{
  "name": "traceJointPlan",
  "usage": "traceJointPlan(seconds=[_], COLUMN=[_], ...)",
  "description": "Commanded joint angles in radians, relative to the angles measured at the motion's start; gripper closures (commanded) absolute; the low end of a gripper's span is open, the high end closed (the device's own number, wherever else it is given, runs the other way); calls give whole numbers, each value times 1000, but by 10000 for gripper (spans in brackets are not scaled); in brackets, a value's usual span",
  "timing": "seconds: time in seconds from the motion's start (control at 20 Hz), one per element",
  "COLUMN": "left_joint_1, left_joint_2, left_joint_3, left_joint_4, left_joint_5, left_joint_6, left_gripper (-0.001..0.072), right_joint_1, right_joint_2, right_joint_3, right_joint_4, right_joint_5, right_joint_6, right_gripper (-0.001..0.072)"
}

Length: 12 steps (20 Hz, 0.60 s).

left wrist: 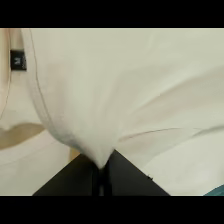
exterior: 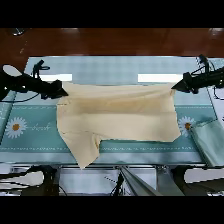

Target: Fold the shirts.

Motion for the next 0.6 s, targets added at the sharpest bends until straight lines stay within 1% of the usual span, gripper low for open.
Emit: traceJointPlan(seconds=[0.0,0.05,0.1,0.15,0.25,0.35,0.45,0.55], left_joint_1=[-5,-5,-3,6,54,135,215,278], left_joint_2=[-8,-10,-7,-7,5,65,164,272], left_joint_3=[-81,-80,-73,-54,-8,-16,-104,-271], left_joint_4=[23,22,24,27,28,39,51,63], left_joint_5=[-2,-13,-32,-68,-167,-220,-211,-177], left_joint_6=[28,25,24,24,24,24,31,32], left_gripper=[611,317,15,4,5,4,4,5], right_joint_1=[6,6,6,2,-23,-72,-132,-165], right_joint_2=[2,2,6,16,54,132,245,375], right_joint_3=[-80,-84,-83,-72,-45,-51,-137,-309], right_joint_4=[-59,-56,-50,-65,-132,-216,-216,-163], right_joint_5=[-32,-43,-38,-19,34,49,-23,-124], right_joint_6=[29,66,71,71,71,82,95,97], right_gripper=[642,365,106,82,82,82,82,82])
